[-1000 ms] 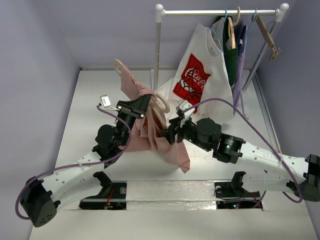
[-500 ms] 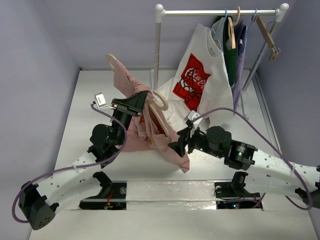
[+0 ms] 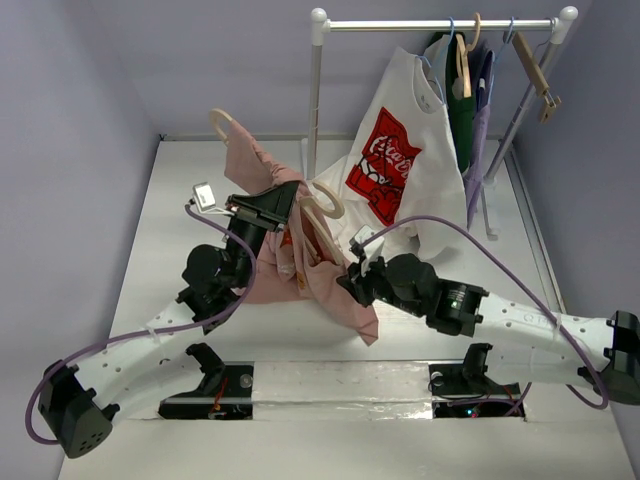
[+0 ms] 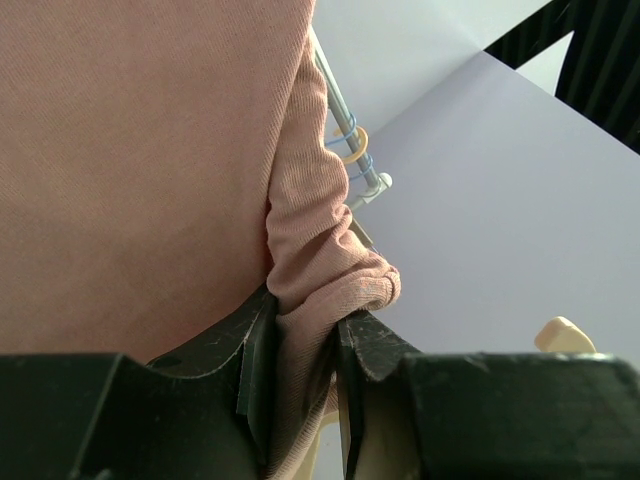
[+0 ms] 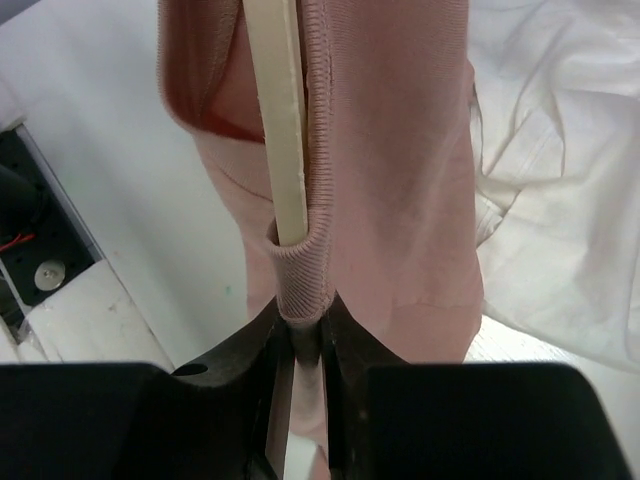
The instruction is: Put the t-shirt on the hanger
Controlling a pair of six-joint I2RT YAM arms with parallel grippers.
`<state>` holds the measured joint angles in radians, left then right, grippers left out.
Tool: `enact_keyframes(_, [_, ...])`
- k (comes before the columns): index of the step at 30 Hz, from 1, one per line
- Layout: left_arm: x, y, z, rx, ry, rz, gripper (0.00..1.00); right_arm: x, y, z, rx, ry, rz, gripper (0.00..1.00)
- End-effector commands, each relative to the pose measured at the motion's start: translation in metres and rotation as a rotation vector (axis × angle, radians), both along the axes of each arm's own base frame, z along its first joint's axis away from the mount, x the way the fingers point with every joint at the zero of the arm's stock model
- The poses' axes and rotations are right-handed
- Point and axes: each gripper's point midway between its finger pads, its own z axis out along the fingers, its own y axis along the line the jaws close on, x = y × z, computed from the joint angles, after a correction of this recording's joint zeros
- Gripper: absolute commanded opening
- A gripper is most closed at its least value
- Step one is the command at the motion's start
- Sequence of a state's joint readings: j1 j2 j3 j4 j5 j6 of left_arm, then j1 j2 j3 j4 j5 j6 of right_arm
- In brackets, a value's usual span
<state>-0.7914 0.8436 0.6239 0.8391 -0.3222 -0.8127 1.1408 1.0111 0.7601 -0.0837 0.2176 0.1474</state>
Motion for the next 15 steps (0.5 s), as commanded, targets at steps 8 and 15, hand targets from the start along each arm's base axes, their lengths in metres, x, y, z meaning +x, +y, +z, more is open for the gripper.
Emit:
enact_keyframes(8, [-0.009,-0.005,0.018,-0.116,-0.046,-0.08,0.0,0.022,0.012,0.066,0.157,-0.133,-0.075,0.22])
enact_keyframes(15, [-0.01,-0.005,0.012,-0.127,-0.037,-0.09,0.0,0.027,0.013,0.083,0.181,-0.161,-0.094,0.23])
